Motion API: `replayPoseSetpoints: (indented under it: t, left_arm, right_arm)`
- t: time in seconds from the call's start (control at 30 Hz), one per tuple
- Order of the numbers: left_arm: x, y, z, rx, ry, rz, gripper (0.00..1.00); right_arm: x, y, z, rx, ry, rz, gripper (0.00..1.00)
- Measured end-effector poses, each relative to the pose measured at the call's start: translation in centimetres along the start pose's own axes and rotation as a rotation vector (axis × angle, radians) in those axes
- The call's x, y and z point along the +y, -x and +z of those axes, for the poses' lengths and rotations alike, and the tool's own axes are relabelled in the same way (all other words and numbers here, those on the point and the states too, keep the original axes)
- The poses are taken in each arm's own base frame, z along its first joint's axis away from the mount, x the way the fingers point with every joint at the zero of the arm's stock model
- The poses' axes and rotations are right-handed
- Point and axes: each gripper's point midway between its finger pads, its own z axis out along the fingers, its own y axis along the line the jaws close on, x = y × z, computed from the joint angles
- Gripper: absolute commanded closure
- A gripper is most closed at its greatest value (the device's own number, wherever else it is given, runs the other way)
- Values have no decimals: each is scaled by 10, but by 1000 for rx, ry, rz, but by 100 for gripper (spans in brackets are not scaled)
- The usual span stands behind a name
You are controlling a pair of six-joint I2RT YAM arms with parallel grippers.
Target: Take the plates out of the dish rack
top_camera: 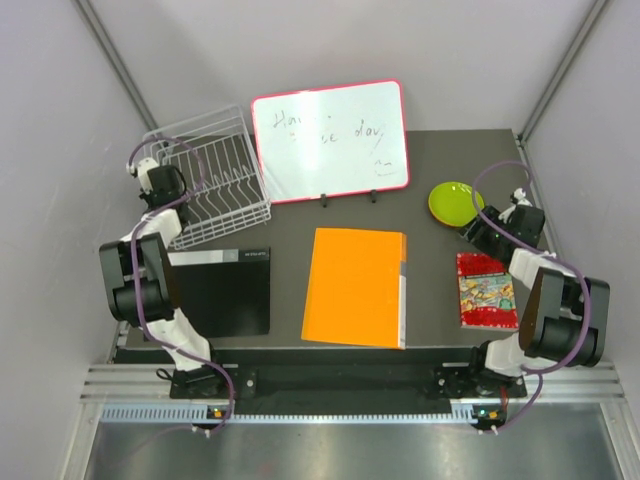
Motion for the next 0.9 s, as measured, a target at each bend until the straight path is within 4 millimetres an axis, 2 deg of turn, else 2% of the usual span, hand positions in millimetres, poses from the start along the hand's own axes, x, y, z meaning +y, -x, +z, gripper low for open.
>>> replayPoseSetpoints:
  t: [0.2, 0.47, 0.67, 0.9]
  left_arm:
    - [1, 4, -13, -9, -5, 67, 100]
    - [-8, 35, -58, -160, 91, 215, 100]
    - [-7, 43, -81, -225, 144, 249, 100]
    - [-8, 82, -119, -324, 87, 133, 100]
  right_arm:
    - [4, 0, -4, -3, 4, -5, 39]
    - [12, 4, -14, -19, 14, -21, 38]
    - [17, 7, -25, -36, 16, -28, 38]
    - [27, 7, -48, -63, 26, -40, 35]
